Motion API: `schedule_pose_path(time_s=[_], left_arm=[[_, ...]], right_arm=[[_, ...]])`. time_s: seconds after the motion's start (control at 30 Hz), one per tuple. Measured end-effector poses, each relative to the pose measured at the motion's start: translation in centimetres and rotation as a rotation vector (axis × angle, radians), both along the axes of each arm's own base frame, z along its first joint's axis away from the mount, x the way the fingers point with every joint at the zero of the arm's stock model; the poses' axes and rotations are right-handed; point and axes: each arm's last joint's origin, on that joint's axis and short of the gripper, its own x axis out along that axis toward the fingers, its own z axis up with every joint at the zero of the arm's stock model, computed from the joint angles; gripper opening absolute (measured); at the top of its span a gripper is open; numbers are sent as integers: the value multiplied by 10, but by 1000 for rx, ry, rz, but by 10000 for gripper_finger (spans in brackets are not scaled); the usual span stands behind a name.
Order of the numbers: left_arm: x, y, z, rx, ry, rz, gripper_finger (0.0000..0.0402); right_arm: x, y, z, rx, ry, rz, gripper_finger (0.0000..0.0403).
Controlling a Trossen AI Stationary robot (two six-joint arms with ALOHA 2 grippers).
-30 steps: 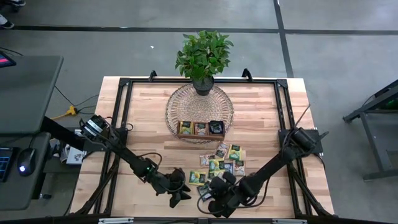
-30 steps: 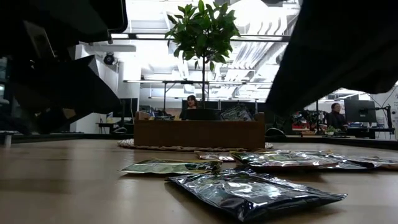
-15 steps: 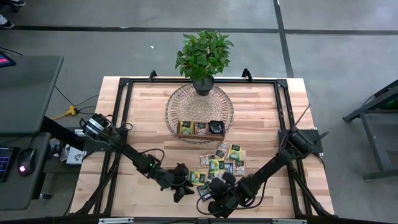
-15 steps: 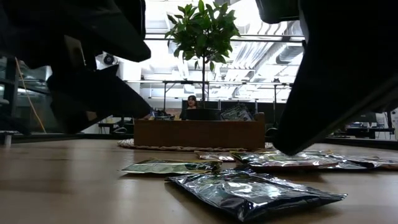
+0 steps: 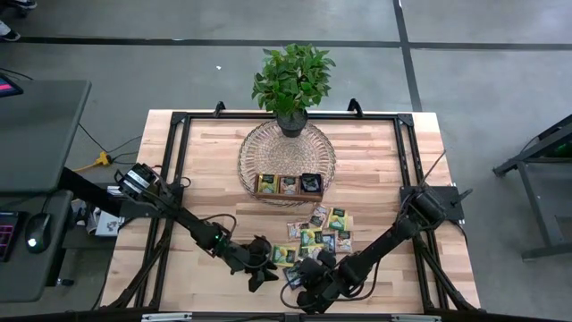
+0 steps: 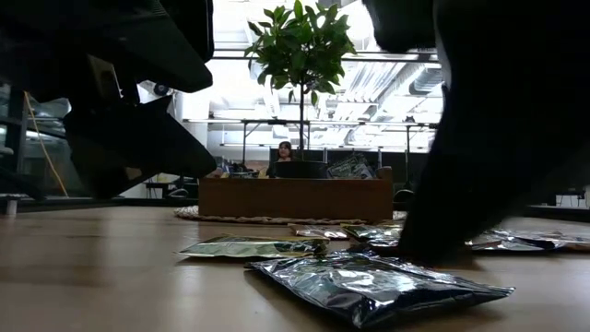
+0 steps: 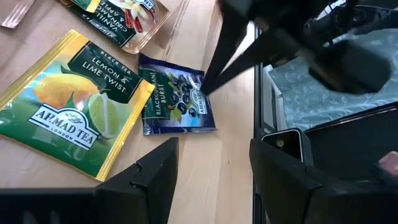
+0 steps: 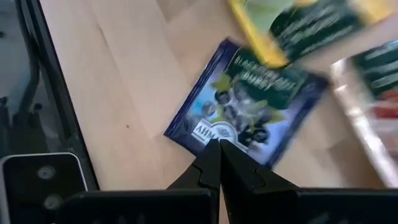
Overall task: Pick & Place Tea
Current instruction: Put the violet tea bag into the right section of the wooden organizer
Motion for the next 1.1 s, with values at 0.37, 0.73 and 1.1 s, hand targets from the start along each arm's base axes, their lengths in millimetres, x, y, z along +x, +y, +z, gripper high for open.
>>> schedule_pose_path(time_s=[0.37,0.73,1.1], left_arm=[[-1,5,-8,-61,124,41,195],[18,11,-25,-288,258,90,195],[46,12,-17,-286,446,67,194]], right_arm=[[2,4,-14,55,26,-21,0],[-2,5,-17,25,102,141,0],[7,-7,-17,-12,105,209,0]])
